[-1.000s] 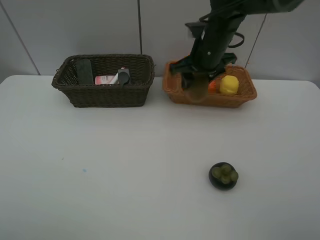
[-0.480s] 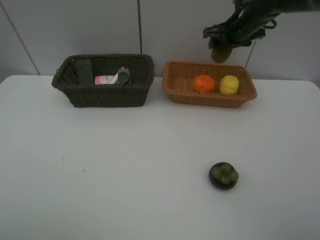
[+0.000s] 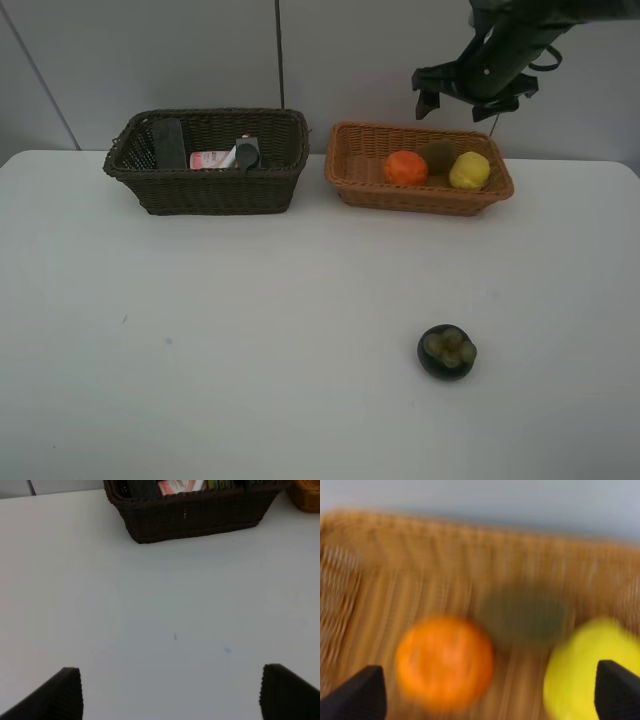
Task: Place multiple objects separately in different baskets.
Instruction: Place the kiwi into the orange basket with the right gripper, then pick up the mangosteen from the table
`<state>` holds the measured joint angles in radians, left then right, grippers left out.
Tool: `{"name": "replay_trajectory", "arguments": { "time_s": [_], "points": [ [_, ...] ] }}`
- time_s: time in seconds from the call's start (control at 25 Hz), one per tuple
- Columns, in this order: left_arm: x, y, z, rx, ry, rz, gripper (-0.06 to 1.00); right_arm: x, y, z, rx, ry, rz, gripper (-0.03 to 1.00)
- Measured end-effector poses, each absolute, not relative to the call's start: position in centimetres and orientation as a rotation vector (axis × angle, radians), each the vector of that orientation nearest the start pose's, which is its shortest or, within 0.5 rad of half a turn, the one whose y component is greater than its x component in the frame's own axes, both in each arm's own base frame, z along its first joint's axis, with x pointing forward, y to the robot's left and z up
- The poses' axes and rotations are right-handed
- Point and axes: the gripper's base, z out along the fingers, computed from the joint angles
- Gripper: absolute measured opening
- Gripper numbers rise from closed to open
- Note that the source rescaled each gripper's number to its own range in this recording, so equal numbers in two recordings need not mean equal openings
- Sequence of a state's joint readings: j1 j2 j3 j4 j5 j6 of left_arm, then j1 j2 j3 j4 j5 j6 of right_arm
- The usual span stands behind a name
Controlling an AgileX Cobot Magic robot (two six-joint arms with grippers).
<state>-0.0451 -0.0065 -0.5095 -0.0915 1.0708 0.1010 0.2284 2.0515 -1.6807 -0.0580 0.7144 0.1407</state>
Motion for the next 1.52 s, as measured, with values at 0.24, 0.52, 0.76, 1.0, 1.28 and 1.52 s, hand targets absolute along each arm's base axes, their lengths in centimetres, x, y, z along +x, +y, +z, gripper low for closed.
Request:
{"name": "replay_trajectory", "arguments": {
  "time_s": [0.24,0.52,0.76,1.0,1.28,1.52],
  "points": [
    [-0.8,-0.7,27.9,0.154,2.030,-0.074,0.92,40.2,9.3,25.2,-0.121,2.935,0.057,0.95],
    [-0.8,-0.7,27.9,0.154,2.030,-0.074,0.92,36.6,8.7,25.4,-0.106,3.027,0.064,0.95],
    [-0.8,-0.7,27.9,0.154,2.030,-0.074,0.92,29.9,8.5,22.3,-0.153,3.205,0.009,0.95],
    [-0.8,-0.7,27.9,0.154,2.030,-0.074,0.92,25.5,12.2,18.4,-0.364,3.215,0.042,0.95],
    [-0.8,-0.7,27.9,0.154,2.030,-0.074,0.92,23.5,14.4,16.6,-0.499,3.150,0.071,0.95],
    [-0.8,-0.7,27.9,0.154,2.030,-0.074,0.92,24.0,14.6,16.3,-0.497,3.110,0.080,0.95]
  ]
}}
